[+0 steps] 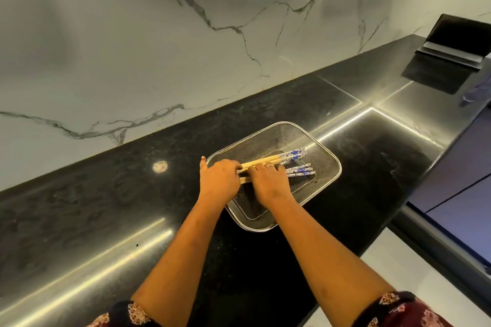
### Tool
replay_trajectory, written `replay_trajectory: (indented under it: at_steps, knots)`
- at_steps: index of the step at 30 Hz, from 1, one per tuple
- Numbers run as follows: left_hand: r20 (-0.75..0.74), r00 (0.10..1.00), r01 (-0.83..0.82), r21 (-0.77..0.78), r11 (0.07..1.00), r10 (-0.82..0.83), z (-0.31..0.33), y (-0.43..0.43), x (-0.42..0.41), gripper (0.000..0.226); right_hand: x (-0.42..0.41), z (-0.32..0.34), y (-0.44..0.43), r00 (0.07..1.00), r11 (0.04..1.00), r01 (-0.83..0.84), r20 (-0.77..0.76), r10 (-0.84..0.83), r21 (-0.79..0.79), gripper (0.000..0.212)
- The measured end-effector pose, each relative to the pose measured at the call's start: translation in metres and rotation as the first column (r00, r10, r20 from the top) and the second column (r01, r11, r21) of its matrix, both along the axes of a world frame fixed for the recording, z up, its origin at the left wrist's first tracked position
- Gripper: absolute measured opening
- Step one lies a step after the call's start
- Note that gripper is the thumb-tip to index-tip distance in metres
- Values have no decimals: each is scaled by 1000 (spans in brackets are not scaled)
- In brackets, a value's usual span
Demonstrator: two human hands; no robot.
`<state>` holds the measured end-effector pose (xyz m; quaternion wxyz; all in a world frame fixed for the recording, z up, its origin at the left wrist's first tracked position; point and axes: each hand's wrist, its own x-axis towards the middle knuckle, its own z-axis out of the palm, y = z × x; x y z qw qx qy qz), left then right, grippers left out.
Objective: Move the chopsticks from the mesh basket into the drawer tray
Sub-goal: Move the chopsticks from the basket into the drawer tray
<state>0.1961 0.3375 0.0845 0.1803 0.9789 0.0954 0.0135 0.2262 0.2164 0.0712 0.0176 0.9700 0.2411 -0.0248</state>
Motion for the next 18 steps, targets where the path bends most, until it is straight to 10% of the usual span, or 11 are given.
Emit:
replay_trajectory:
  at_steps: [18]
  knots:
    - [-50, 999, 19, 20, 1000, -18, 2, 2, -7, 30, 0, 0, 0, 995, 995, -99, -15, 99, -3, 27]
